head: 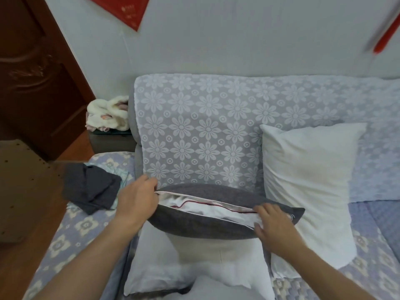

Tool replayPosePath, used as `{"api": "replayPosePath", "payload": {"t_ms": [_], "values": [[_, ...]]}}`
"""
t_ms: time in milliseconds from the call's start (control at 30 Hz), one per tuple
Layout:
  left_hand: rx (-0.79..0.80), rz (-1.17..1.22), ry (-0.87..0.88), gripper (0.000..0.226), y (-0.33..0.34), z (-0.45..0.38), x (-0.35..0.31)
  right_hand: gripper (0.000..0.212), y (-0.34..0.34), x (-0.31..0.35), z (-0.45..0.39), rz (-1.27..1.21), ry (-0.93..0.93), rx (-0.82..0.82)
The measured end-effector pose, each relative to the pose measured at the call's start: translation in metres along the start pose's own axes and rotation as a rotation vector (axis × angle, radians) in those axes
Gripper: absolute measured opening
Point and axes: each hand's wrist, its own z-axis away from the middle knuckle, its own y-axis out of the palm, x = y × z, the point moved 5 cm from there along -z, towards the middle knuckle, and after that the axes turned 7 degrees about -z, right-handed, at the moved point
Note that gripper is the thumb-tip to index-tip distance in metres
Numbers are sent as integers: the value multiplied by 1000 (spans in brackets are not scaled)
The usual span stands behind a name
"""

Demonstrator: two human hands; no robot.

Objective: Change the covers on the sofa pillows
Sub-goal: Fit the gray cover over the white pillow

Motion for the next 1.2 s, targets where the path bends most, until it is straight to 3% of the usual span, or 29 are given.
{"api": "replayPosePath", "payload": {"t_ms": [100,167,267,400,567,667,767,867,967,1000,1067,1100,1200], "values": [[-37,12,62,24,-5,0,-6,53,11,-29,3,42,199,65],[-18,25,82,24,4,3,0,52,0,-46,2,89,315,64],[55,13,62,21,23,12,8,50,-5,-45,-3,206,217,124],[60,108,-57,18,37,24,21,47,16,-50,-4,289,253,233],[-26,22,-138,9,41,46,41,29,-7,-46,-6,147,301,107],[-25,27,-174,24,35,45,40,17,-48,-27,-25,87,329,-88],[-75,104,-340,22,-10,7,45,13,-112,8,-56,-101,267,-384],[-237,242,-330,19,-77,-15,59,27,-194,29,-52,-292,268,-666],[-406,272,-275,17,-100,-7,59,35,-212,32,-38,-315,350,-832],[-316,196,-253,17,-88,-11,54,37,-201,39,-44,-237,327,-747],[28,101,-309,19,-48,-14,50,43,-157,46,-60,-125,255,-380],[98,104,-289,20,-39,-17,45,44,-147,42,-62,-136,247,-327],[-90,155,-246,23,-52,-16,39,40,-160,22,-48,-239,326,-480]]}}
